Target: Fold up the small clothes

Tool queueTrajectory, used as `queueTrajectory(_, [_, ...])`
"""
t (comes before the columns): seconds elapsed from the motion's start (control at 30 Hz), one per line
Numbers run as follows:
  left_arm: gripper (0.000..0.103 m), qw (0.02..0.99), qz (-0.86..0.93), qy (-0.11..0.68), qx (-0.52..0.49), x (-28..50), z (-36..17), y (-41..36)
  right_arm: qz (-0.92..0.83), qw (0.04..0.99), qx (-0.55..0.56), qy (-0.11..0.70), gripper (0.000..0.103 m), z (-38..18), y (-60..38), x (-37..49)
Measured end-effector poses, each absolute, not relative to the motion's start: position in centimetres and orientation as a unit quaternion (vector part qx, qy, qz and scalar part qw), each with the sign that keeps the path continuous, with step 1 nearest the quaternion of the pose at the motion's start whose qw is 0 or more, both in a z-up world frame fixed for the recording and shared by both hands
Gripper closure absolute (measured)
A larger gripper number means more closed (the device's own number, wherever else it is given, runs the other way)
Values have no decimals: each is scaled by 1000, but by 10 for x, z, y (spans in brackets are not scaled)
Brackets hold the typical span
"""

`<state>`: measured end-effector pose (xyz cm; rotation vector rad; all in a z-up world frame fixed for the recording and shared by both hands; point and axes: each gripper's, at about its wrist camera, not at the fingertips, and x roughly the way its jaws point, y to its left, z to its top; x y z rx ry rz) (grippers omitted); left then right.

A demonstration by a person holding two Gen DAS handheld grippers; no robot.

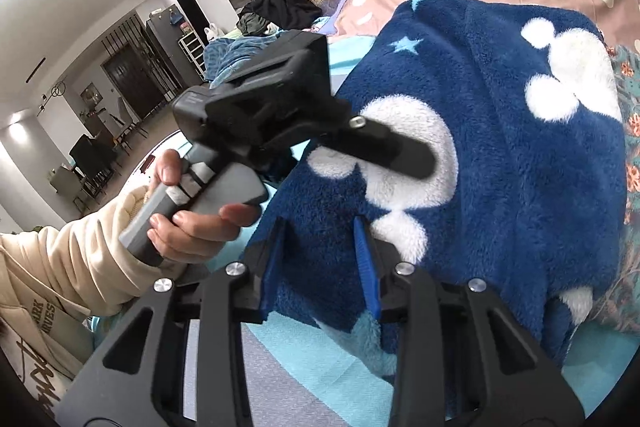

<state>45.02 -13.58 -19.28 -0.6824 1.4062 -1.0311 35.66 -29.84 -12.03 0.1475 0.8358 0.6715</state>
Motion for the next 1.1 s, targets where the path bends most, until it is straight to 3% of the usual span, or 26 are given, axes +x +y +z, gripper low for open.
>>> queueTrajectory(0.17, [21, 612, -418, 599, -305, 440, -188, -127, 333, 853, 83, 393, 63, -115, -300, 356])
queueTrajectory(0.27, [28, 619, -413, 591, -310, 429, -186, -122, 347, 846, 77, 397, 41, -106, -298, 345])
queueTrajectory(0.37, [31, 624, -406, 582, -327, 425, -186, -115, 324, 852, 60, 407, 36, -89, -314, 321])
queueTrajectory(0.43, [35, 624, -402, 579, -337, 418, -184, -113, 298, 864, 75, 398, 21, -77, -333, 304])
queueTrajectory(0.6, [42, 605, -411, 576, -365, 403, -167, -102, 227, 886, 150, 375, 19, -61, -398, 257])
queueTrajectory(0.73, [43, 601, -415, 578, -364, 378, -148, -81, 211, 878, 216, 370, 18, -68, -430, 231])
queueTrajectory(0.83, [43, 597, -416, 590, -350, 347, -144, -64, 246, 832, 341, 363, 8, -91, -449, 227])
queueTrajectory(0.97, [43, 584, -412, 600, -360, 302, -152, -15, 272, 729, 478, 408, 2, -140, -447, 263])
queueTrajectory(1.1, [42, 586, -395, 599, -376, 271, -158, 31, 241, 687, 470, 500, 2, -179, -408, 313])
